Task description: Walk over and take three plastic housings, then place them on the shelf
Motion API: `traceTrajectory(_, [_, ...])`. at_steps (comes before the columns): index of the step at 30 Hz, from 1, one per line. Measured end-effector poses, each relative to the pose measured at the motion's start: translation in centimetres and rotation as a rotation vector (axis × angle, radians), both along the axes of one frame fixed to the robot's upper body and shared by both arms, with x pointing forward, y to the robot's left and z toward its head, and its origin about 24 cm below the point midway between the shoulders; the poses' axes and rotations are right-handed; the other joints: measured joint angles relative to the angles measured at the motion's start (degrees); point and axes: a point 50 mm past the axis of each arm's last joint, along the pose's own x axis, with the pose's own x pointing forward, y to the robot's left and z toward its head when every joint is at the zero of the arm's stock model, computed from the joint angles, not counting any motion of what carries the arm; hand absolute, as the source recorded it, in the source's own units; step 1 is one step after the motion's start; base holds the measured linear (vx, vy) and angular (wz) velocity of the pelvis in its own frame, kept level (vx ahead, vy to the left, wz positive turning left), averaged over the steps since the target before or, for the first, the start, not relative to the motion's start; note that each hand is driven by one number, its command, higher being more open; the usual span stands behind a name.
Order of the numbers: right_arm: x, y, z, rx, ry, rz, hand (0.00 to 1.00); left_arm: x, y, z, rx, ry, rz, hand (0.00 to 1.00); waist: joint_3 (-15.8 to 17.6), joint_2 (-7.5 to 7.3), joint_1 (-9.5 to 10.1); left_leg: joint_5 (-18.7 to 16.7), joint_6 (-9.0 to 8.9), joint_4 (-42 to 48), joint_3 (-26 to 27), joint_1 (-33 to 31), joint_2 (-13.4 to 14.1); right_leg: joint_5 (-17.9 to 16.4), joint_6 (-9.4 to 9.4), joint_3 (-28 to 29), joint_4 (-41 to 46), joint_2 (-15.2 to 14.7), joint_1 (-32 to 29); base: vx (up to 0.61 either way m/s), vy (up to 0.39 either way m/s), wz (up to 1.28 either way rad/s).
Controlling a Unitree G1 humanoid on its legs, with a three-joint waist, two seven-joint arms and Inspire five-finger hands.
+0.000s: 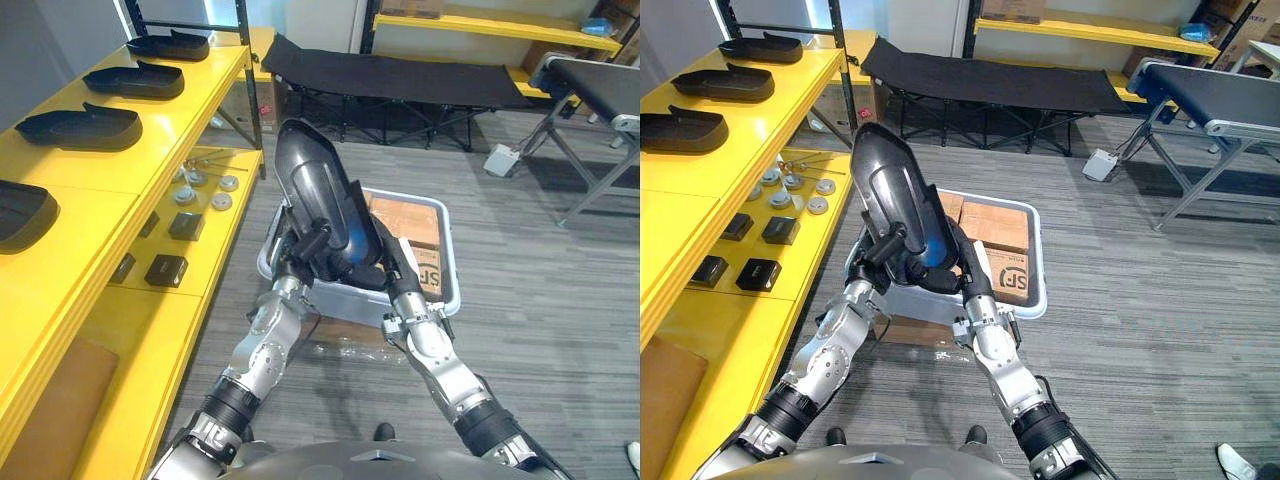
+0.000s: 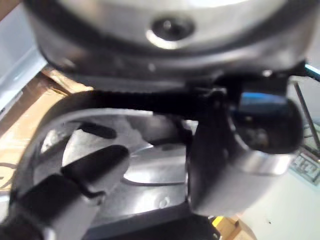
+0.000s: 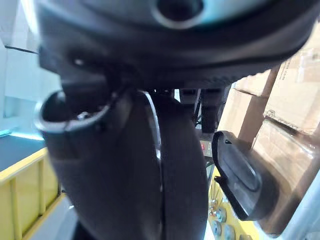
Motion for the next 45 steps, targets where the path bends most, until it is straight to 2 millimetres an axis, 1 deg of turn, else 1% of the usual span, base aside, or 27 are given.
traceTrajectory(4, [-0.7, 0.5, 0.1, 0.071, 0.004, 0.004, 1.0, 0.1, 0.6, 1.3, 0.083, -0.093, 0.023, 0.0, -0.06, -0.08, -0.03, -0.01, 0.0, 0.0, 0.08, 0.12, 0.0, 0.0, -0.01, -0.09, 0.02, 0.01, 0.08, 0.0, 0.0, -0.01])
traceTrajectory(6, [-1.3, 0.9, 0.2, 0.141, 0.014, 0.001, 1.0, -0.3, 0.8, 2.4, 0.114, -0.158, 0.043, 0.0, -0.09, -0.03, 0.01, -0.06, 0.0, 0.0, 0.16, 0.3, 0.0, -0.05, -0.06, -0.09, 0.02, 0.01, 0.19, 0.0, 0.0, 0.0])
traceTrajectory(7, [-1.4, 0.9, 0.2, 0.146, 0.011, 0.002, 1.0, -0.5, 0.9, 2.5, 0.137, -0.174, 0.052, 0.0, -0.1, -0.02, -0.02, -0.07, -0.01, -0.01, 0.16, 0.35, 0.0, -0.09, -0.1, -0.09, 0.02, 0.01, 0.22, 0.0, 0.0, 0.0])
traceTrajectory(9, [-1.8, 1.3, 0.0, 0.166, 0.023, 0.016, 1.0, -1.3, 1.2, 3.0, 0.25, -0.225, 0.138, 0.0, -0.16, 0.05, 0.01, -0.28, 0.04, -0.01, 0.31, 0.72, 0.0, -0.44, -0.54, -0.09, 0.02, 0.01, 0.47, 0.0, 0.0, 0.0])
traceTrajectory(10, [-2.3, 1.5, -0.4, 0.175, 0.042, 0.025, 1.0, -1.7, 1.7, 3.3, 0.311, -0.247, 0.208, 0.0, -0.22, 0.16, 0.06, -0.39, -0.07, -0.02, 0.31, 0.81, 0.0, -0.66, -0.53, -0.28, 0.02, 0.01, 0.69, 0.0, 0.0, 0.04])
traceTrajectory(12, [-2.8, 1.6, -0.9, 0.177, 0.063, 0.035, 1.0, -1.9, 2.6, 3.6, 0.377, -0.277, 0.303, 0.0, -0.29, 0.29, 0.03, -0.64, -0.37, -0.03, 0.26, 0.83, 0.0, -0.82, -0.53, -0.43, 0.01, 0.02, 0.78, 0.0, 0.0, 0.02])
traceTrajectory(14, [-3.8, 1.5, -1.7, 0.179, 0.103, 0.055, 1.0, -2.6, 4.9, 3.7, 0.532, -0.315, 0.473, 0.0, -0.66, 0.9, 0.02, -0.84, -0.32, -0.05, 0.25, 0.8, 0.04, -1.11, -0.46, -0.49, 0.0, 0.04, 0.78, 0.0, 0.0, 0.0])
traceTrajectory(16, [-4.6, 1.1, -2.3, 0.18, 0.13, 0.07, 1.0, -3.2, 6.7, 3.8, 0.638, -0.331, 0.624, 0.0, -0.98, 1.41, 0.05, -0.97, -0.31, -0.05, 0.24, 0.79, 0.05, -1.13, -0.52, -0.52, 0.02, 0.04, 0.79, 0.0, 0.0, 0.0])
traceTrajectory(18, [-4.9, 0.9, -2.5, 0.219, 0.145, 0.076, 1.0, -3.7, 7.9, 4.1, 0.702, -0.348, 0.727, 0.0, -1.08, 1.59, 0.28, -1.01, -0.42, -0.04, 0.24, 0.78, 0.06, -1.18, -0.55, -0.54, 0.02, 0.06, 0.79, 0.0, 0.0, 0.0])
traceTrajectory(20, [-5.0, 0.9, -2.3, 0.291, 0.138, 0.094, 1.0, -4.0, 8.3, 4.2, 0.701, -0.359, 0.773, 0.0, -1.11, 1.57, 0.48, -1.05, -0.48, -0.03, 0.31, 0.78, 0.06, -1.2, -0.58, -0.51, 0.02, 0.06, 0.75, 0.0, 0.0, 0.0])
traceTrajectory(22, [-4.9, 1.0, -1.8, 0.359, 0.111, 0.129, 1.0, -4.1, 8.4, 4.2, 0.724, -0.363, 0.783, 0.0, -1.14, 1.52, 0.35, -1.11, -0.53, -0.02, 0.58, 0.78, 0.06, -1.21, -0.6, -0.3, 0.02, 0.06, 0.57, 0.02, 0.009, -0.06])
traceTrajectory(24, [-4.9, 0.9, -0.7, 0.416, 0.051, 0.16, 1.0, -4.3, 8.5, 3.9, 0.729, -0.35, 0.784, 0.0, -1.22, 1.62, 0.01, -1.16, -0.37, -0.02, 1.36, 0.78, 0.09, -1.15, -0.52, 0.4, 0.02, 0.09, 0.03, 0.02, 0.008, -0.15])
traceTrajectory(25, [-5.0, 0.7, -0.5, 0.425, 0.034, 0.158, 1.0, -4.4, 8.5, 3.8, 0.729, -0.345, 0.781, 0.0, -1.29, 1.69, -0.04, -1.19, -0.27, -0.01, 1.56, 0.79, 0.09, -1.13, -0.5, 0.59, 0.02, 0.09, -0.1, 0.03, 0.005, -0.18])
traceTrajectory(26, [-5.1, 0.4, -0.2, 0.44, 0.008, 0.14, 1.0, -4.7, 8.6, 3.4, 0.732, -0.334, 0.773, 0.0, -1.59, 1.89, -0.21, -1.28, -0.22, -0.01, 1.93, 0.81, 0.08, -1.06, -0.4, 0.99, 0.02, 0.1, -0.4, 0.03, 0.004, -0.19])
traceTrajectory(27, [-5.3, -0.3, -0.2, 0.458, -0.003, 0.114, 1.0, -5.0, 8.7, 2.9, 0.735, -0.319, 0.769, 0.0, -1.95, 2.02, -0.29, -1.41, -0.22, -0.01, 2.34, 0.83, 0.08, -0.76, 0.03, 1.49, 0.03, 0.12, -0.77, 0.04, 0.006, -0.19])
traceTrajectory(28, [-5.3, -0.7, -0.3, 0.459, -0.005, 0.094, 1.0, -5.1, 8.7, 2.6, 0.735, -0.311, 0.766, 0.0, -2.03, 2.1, -0.32, -1.46, -0.19, -0.01, 2.5, 0.84, 0.08, -0.73, 0.07, 1.65, 0.03, 0.12, -0.87, 0.04, 0.005, -0.14])
traceTrajectory(30, [-5.7, -2.6, -0.8, 0.452, 0.0, 0.008, 1.0, -5.6, 9.2, 1.6, 0.7, -0.255, 0.768, 0.0, -2.15, 2.34, -0.69, -1.56, -0.24, 0.0, 2.77, 0.96, 0.08, -0.69, 0.13, 1.91, 0.03, 0.15, -0.91, 0.04, 0.004, -0.08])
traceTrajectory(32, [-6.3, -4.5, -1.3, 0.43, 0.011, -0.083, 1.0, -6.2, 10.6, 0.5, 0.617, -0.182, 0.788, 0.0, -2.14, 2.4, -1.63, -1.61, -0.22, 0.0, 3.12, 0.99, 0.1, -0.64, 0.2, 2.28, 0.04, 0.19, -0.89, 0.03, 0.004, -0.08])
traceTrajectory(35, [-7.1, -5.8, -1.7, 0.398, 0.026, -0.15, 1.0, -6.8, 11.2, -0.1, 0.523, -0.139, 0.778, 0.0, -2.11, 2.48, -1.45, -1.68, -0.21, -0.01, 3.12, 1.05, 0.11, -0.65, 0.2, 2.3, 0.04, 0.19, -0.8, 0.0, 0.002, -0.01])
traceTrajectory(37, [-7.2, -5.9, -1.8, 0.371, 0.029, -0.154, 1.0, -7.2, 11.5, -0.3, 0.501, -0.127, 0.774, 0.0, -2.11, 2.54, -1.5, -1.8, -0.14, -0.01, 3.11, 1.09, 0.13, -0.68, 0.2, 2.28, 0.04, 0.2, -0.75, 0.0, 0.0, 0.0])
traceTrajectory(39, [-7.5, -6.1, -2.0, 0.36, 0.04, -0.164, 1.0, -8.1, 11.7, 0.0, 0.467, -0.132, 0.774, 0.0, -2.03, 2.68, -1.35, -2.0, 0.09, -0.01, 2.87, 1.13, 0.14, -0.79, 0.15, 2.06, 0.03, 0.2, -0.51, -0.01, 0.007, 0.05])
traceTrajectory(41, [-7.5, -6.4, -2.0, 0.333, 0.038, -0.171, 1.0, -8.5, 12.0, 0.4, 0.463, -0.147, 0.777, 0.0, -1.91, 2.89, -1.15, -2.05, 0.08, -0.02, 2.64, 1.1, 0.15, -0.92, 0.12, 1.67, 0.03, 0.2, -0.25, -0.01, 0.006, 0.1])
traceTrajectory(43, [-7.4, -6.8, -1.9, 0.282, 0.031, -0.21, 1.0, -8.9, 12.6, 1.1, 0.4, -0.177, 0.779, 0.0, -1.95, 3.26, -0.46, -2.2, -0.15, -0.03, 2.09, 1.07, 0.19, -1.45, -0.21, 1.02, 0.03, 0.2, 0.16, -0.01, 0.007, 0.15])
traceTrajectory(44, [-7.3, -7.0, -1.9, 0.278, 0.026, -0.227, 1.0, -8.9, 12.9, 1.4, 0.376, -0.195, 0.78, 0.0, -1.88, 3.49, 0.13, -2.2, -0.16, -0.03, 1.78, 1.0, 0.19, -1.56, -0.21, 0.72, 0.02, 0.2, 0.16, -0.02, 0.003, 0.19])
traceTrajectory(45, [-6.6, -7.1, -1.7, 0.275, 0.016, -0.235, 1.0, -9.1, 13.3, 1.9, 0.361, -0.226, 0.797, 0.0, -1.73, 3.75, 0.3, -2.12, -0.17, -0.03, 1.06, 0.77, 0.18, -1.84, -0.01, 0.02, 0.02, 0.19, 0.37, -0.02, 0.003, 0.28])
